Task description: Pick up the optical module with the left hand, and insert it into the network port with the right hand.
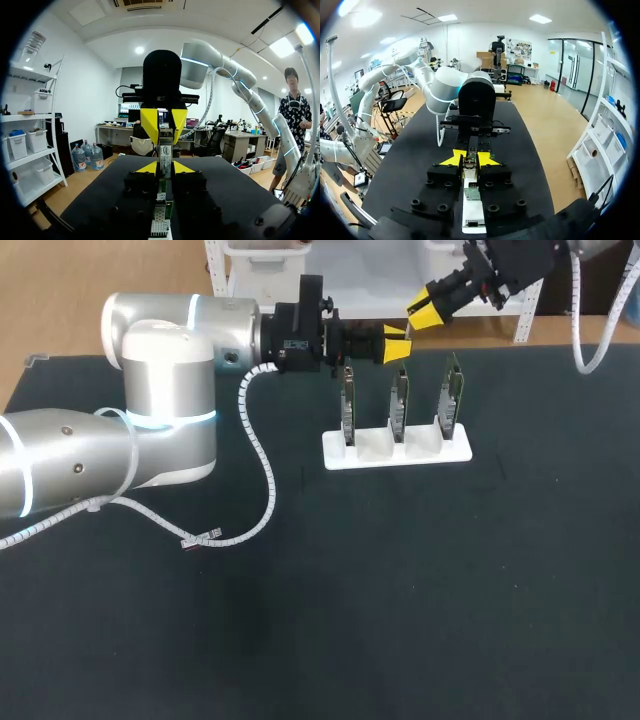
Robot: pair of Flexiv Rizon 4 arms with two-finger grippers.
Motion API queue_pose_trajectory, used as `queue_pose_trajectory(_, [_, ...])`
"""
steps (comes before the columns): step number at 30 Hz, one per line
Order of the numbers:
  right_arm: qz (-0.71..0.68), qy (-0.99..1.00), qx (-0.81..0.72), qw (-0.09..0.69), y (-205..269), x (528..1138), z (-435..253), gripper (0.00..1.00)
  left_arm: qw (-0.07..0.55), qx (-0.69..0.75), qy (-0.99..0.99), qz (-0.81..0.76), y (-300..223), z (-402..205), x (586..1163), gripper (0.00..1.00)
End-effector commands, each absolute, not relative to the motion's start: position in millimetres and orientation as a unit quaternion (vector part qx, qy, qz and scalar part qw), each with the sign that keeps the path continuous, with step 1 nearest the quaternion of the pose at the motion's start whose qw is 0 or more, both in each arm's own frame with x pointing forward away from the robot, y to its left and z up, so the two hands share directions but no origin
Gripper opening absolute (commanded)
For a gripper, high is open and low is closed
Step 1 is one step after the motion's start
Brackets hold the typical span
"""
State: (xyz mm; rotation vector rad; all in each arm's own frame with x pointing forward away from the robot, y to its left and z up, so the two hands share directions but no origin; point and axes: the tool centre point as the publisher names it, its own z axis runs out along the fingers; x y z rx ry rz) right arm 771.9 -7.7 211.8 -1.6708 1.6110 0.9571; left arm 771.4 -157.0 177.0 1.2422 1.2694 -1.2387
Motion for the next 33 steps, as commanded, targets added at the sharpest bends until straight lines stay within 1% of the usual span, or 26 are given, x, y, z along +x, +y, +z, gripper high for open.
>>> queue_pose_trajectory(1, [0.360, 0.613, -0.630, 0.314, -8.8, 767.8, 211.7, 0.00, 0.467, 0.507, 0.519, -0.505, -157.5, 177.2, 774.5, 1.00])
queue_pose_trajectory(15, [0.357, 0.613, -0.629, 0.318, -10.1, 769.6, 212.1, 0.00, 0.466, 0.516, 0.520, -0.497, -158.0, 179.5, 774.5, 1.00])
queue_pose_trajectory(23, [0.356, 0.614, -0.628, 0.319, -12.0, 770.2, 212.2, 0.00, 0.451, 0.531, 0.527, -0.486, -159.5, 185.0, 775.7, 1.00])
queue_pose_trajectory(33, [0.354, 0.615, -0.630, 0.315, -13.6, 769.1, 209.1, 0.00, 0.421, 0.554, 0.586, -0.415, -128.8, 198.0, 762.2, 1.00])
